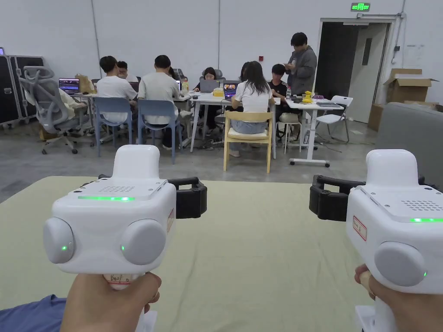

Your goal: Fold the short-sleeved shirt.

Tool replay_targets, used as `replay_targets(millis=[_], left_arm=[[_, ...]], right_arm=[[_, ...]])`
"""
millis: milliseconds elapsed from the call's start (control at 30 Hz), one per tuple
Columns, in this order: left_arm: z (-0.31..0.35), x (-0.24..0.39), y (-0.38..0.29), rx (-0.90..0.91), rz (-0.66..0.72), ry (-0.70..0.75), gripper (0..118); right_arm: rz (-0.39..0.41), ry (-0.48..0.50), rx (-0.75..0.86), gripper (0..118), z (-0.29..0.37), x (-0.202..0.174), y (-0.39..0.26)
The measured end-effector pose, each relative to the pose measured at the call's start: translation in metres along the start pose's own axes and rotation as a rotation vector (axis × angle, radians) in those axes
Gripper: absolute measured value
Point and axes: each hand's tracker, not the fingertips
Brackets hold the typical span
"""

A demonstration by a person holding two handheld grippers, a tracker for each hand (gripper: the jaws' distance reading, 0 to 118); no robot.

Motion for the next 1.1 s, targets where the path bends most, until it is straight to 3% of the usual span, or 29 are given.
replay_targets(millis=[100, 133, 167, 200, 233, 300, 367, 533, 600, 700, 767, 867, 933, 1100], left_arm=[[0.001, 0.0, -0.002, 0.011, -0.001, 0.014, 118], [0.003, -0.002, -0.004, 0.019, -0.012, -0.012, 102], [0.007, -0.003, -0.006, 0.045, -0.008, -0.059, 53], [0.007, -0.003, -0.007, 0.047, -0.004, -0.035, 0], [0.005, -0.002, -0.008, 0.041, 0.003, -0.024, 0], [-0.003, -0.005, -0.013, 0.008, 0.049, -0.113, 0], [-0.01, 0.0, -0.018, -0.022, 0.038, -0.089, 0], [-0.005, 0.002, -0.022, 0.007, -0.023, -0.055, 0], [0.001, -0.016, -0.021, 0.005, -0.002, -0.027, 0], [0.027, -0.072, -0.023, -0.006, 0.011, 0.086, 0], [0.054, -0.124, -0.029, -0.02, -0.007, 0.264, 0], [0.091, -0.191, -0.04, -0.093, 0.025, 0.445, 0], [0.109, -0.222, -0.049, -0.145, 0.045, 0.501, 0], [0.102, -0.259, -0.075, -0.225, 0.081, 0.516, 0]], right_arm=[[0.015, -0.029, 0.0, 118, 0.0, -0.001, 0.001], [0.017, -0.027, 0.002, 118, 0.001, -0.001, 0.001], [0.01, -0.018, 0.008, 112, 0.003, 0.0, 0.001], [0.006, -0.015, 0.006, 69, 0.006, 0.001, 0.0], [0.022, 0.033, 0.014, 4, 0.008, 0.001, -0.001], [0.039, -0.042, -0.001, 2, 0.008, 0.0, -0.005], [0.052, 0.036, -0.003, 2, 0.008, 0.002, -0.009], [0.079, -0.012, -0.03, 2, -0.002, -0.004, -0.016], [0.076, 0.038, -0.056, 2, -0.012, -0.021, -0.015], [0.106, 0.235, -0.056, 2, -0.021, -0.093, -0.013], [0.122, 0.45, -0.064, 2, -0.019, -0.161, -0.013], [0.037, 0.763, -0.126, 2, -0.003, -0.247, -0.016], [0.04, 0.85, -0.125, 2, 0.006, -0.286, -0.02], [0.082, 0.886, -0.155, 2, 0.018, -0.333, -0.04]])
